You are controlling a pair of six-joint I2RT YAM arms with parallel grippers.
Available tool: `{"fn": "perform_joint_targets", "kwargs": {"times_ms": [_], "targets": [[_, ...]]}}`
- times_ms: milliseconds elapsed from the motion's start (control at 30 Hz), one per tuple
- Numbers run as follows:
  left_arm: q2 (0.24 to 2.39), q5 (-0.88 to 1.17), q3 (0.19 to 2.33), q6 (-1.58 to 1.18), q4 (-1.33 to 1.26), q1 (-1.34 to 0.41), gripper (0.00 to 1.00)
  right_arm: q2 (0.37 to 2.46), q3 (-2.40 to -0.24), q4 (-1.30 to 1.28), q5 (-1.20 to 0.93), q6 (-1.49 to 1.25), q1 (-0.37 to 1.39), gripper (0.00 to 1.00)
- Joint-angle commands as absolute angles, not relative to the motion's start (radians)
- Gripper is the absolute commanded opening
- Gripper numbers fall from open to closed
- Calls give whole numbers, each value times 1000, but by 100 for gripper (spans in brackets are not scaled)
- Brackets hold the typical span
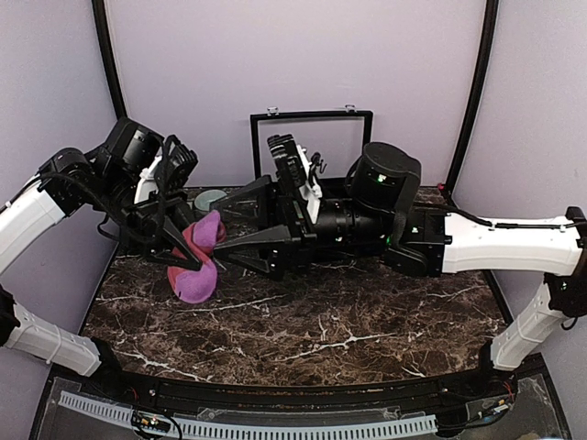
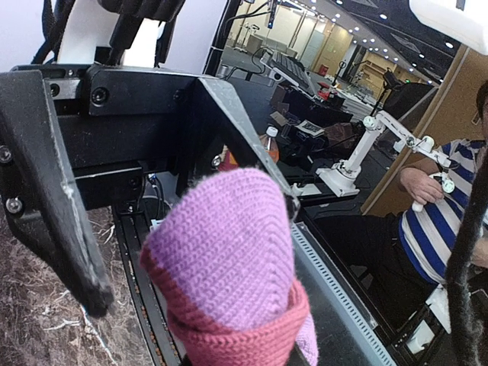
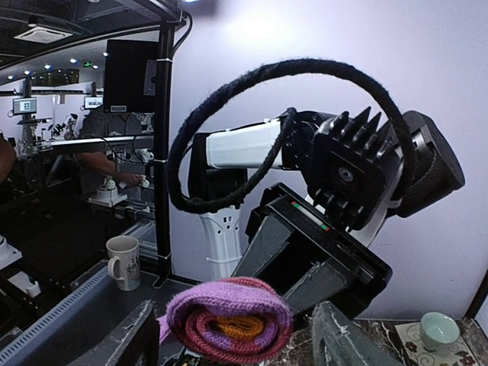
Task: Roll the socks
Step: Roll the sock at the center of the board.
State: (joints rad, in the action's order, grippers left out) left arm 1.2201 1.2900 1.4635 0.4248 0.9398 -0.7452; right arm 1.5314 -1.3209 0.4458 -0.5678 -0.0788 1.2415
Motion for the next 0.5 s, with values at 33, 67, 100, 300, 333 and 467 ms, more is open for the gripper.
{"fn": "perform_joint_targets", "kwargs": {"times_ms": [33, 67, 100, 300, 333, 467], "targets": [[1216, 1371, 1441, 390, 932, -738, 0, 1582, -1423, 418, -637, -73, 1250, 66], [1218, 1371, 1438, 386, 930, -736, 0, 1585, -1441, 404, -641, -69, 1252, 66], [1218, 1375, 1438, 384, 928, -736, 0, 1606, -1452, 397, -648, -65, 1254, 65], [1218, 1396, 1443, 353, 902, -732, 0, 1654, -1489, 402, -693, -76, 1258, 54], [1219, 1403, 1446, 351, 901, -732, 0, 1658, -1491, 400, -707, -77, 1258, 50], [1217, 1422, 1448, 334, 894, -730, 0, 1661, -1488, 419, -726, -98, 1254, 20]]}}
